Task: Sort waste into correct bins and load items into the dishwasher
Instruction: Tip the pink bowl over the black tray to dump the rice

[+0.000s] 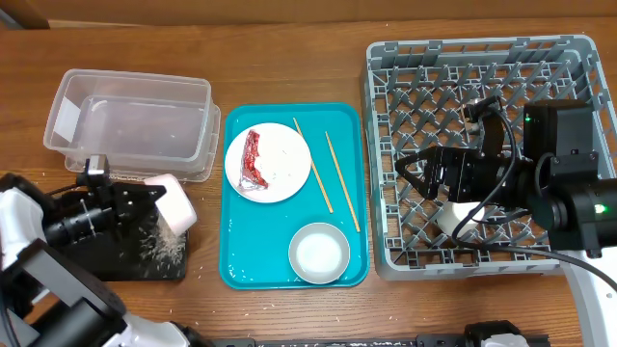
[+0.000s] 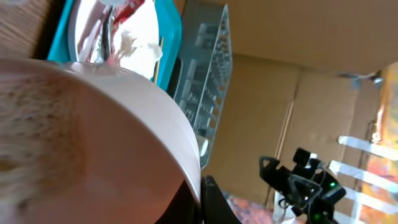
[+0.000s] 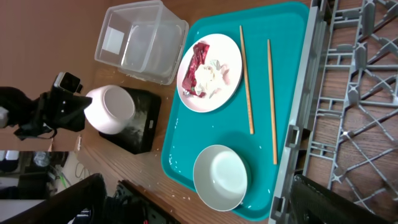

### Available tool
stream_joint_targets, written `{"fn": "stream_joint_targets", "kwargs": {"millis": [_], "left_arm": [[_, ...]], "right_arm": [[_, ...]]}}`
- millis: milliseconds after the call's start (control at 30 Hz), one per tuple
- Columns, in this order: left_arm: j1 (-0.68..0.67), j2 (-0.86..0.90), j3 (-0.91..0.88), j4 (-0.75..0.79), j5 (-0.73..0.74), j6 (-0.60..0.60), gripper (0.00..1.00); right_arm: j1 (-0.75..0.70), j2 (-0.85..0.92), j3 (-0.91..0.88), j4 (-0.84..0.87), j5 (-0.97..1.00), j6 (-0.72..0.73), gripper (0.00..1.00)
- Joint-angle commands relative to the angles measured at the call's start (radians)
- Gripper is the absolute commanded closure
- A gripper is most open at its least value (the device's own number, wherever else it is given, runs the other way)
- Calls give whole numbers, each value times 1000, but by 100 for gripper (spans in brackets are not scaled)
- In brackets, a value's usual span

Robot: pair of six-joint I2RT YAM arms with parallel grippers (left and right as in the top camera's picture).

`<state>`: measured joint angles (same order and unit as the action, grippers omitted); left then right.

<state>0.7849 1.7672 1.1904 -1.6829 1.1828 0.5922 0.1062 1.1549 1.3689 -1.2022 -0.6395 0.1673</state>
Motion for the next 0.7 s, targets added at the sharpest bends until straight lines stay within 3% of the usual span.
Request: {"fn": "stream_joint_targets", "kwargs": {"millis": [0, 200, 267, 333, 433, 533, 567, 600, 667], "left_arm": [[35, 72, -11, -9, 78, 147, 96], [48, 97, -11, -9, 93, 164, 96], [48, 97, -11, 42, 116, 233, 96], [48, 98, -11, 66, 108, 142, 96], [48, 93, -11, 33, 152, 272, 96], [48, 97, -11, 27, 138, 172, 96], [48, 89, -11, -7, 163, 268, 96], [48, 87, -11, 8, 164, 290, 96], [48, 90, -12, 25, 137, 192, 96]], "right_arm": [[6, -5, 19, -3, -10, -7, 4], [6, -5, 19, -15, -10, -7, 4], [6, -5, 19, -13, -10, -7, 4], [6, -5, 19, -10, -10, -6, 4], [6, -5, 19, -17, -10, -3, 4], [6, -5, 19, -18, -10, -3, 4], [6, -5, 19, -19, -10, -3, 4], [6, -5, 19, -18, -10, -3, 4], [6, -5, 19, -18, -10, -3, 4]]}}
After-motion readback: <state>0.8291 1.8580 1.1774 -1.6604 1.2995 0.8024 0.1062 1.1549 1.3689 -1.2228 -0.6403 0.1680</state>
